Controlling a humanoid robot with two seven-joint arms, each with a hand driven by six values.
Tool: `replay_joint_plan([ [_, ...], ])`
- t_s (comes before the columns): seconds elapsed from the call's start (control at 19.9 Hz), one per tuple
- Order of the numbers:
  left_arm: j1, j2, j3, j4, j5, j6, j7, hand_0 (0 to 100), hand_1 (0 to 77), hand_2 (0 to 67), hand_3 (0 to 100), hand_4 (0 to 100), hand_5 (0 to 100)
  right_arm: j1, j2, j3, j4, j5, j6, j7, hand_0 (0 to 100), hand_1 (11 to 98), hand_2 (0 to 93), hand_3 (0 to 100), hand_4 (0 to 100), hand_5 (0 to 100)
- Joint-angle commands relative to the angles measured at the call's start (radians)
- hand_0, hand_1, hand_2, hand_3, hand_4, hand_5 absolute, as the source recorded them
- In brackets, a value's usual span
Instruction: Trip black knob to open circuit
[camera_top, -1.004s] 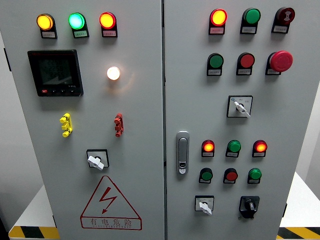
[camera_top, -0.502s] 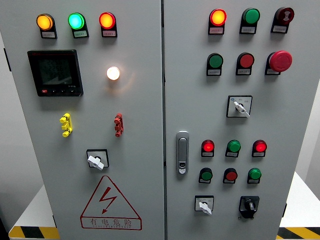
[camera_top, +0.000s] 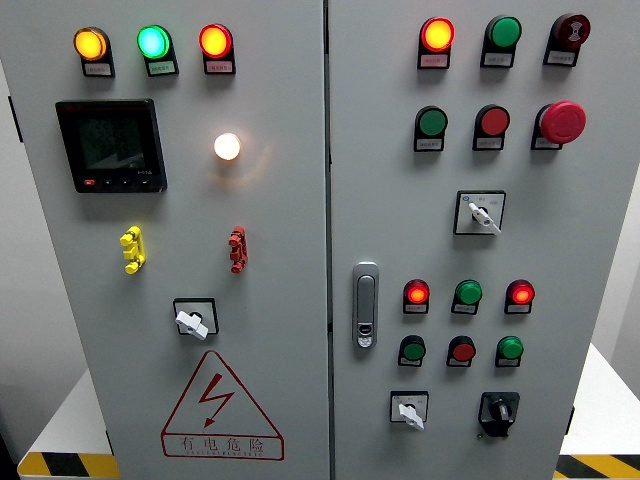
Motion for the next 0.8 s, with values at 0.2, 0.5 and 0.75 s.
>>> replay_joint_plan([
  [0.2, 0.0, 0.0, 0.0, 0.0, 0.0, 0.0, 0.0, 0, 3.0, 13.0, 21, 7, 1, -0.074, 0.0015, -0.042, 0.377, -0.009, -0.013, -0.003, 80, 46.4, 0.5, 26, 24, 43],
  [0.5, 0.001, 0.0, 0.0, 0.0, 0.0, 0.0, 0.0, 0, 3.0, 13.0, 21, 7, 1, -0.027, 0.0015, -0.108, 0.58, -0.009, -0.203, -0.026, 84, 48.7, 0.0, 53, 66, 75],
  [0.75, 0.0, 0.0, 0.0, 0.0, 0.0, 0.0, 0.0, 0, 3.0, 13.0, 21, 7, 1, 0.027, 0.0061, -0.112, 0.649, -0.008, -0.235, -0.066, 89, 52.8, 0.8, 85, 92, 100],
])
